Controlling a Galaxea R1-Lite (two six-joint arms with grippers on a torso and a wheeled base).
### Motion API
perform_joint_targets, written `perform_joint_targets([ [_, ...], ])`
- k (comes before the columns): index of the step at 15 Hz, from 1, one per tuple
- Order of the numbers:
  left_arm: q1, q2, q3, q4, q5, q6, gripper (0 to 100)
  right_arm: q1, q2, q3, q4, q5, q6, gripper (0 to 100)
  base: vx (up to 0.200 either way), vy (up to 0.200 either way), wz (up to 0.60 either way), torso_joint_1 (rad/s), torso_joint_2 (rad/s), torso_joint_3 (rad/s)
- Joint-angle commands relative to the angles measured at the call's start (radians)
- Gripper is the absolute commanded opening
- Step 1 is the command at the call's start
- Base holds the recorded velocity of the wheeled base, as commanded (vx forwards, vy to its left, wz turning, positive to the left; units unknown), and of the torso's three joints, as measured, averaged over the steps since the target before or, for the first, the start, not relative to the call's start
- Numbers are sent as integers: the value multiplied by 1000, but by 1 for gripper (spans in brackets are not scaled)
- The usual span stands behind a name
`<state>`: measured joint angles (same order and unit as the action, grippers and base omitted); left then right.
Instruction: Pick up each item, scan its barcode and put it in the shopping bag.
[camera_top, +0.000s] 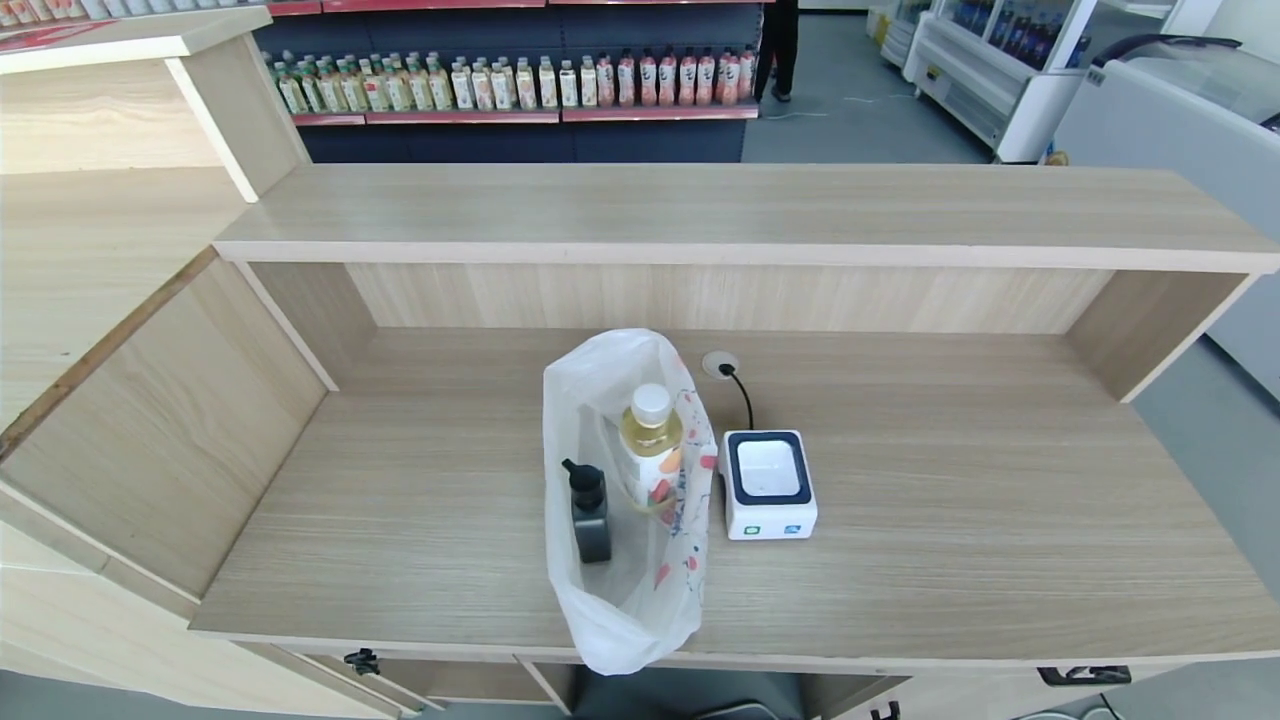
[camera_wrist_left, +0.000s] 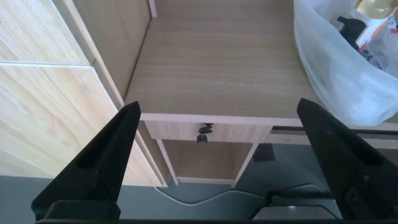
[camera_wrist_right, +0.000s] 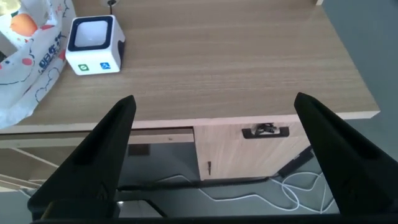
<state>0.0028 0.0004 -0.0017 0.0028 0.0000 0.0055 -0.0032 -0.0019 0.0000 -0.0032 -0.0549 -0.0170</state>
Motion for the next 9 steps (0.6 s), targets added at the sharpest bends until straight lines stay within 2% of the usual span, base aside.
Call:
perform_joint_targets([
  [1, 0, 0, 0, 0, 0, 1, 100, 0, 2, 0, 0, 0, 0, 100, 0, -200, 0, 2, 7, 2],
  [4, 0, 0, 0, 0, 0, -2, 100, 0, 2, 0, 0, 0, -1, 100, 0, -200, 0, 2, 2, 2],
  [9, 0, 0, 0, 0, -2, -1, 100, 0, 3, 0, 0, 0, 2, 100, 0, 0, 0, 0, 0, 0],
])
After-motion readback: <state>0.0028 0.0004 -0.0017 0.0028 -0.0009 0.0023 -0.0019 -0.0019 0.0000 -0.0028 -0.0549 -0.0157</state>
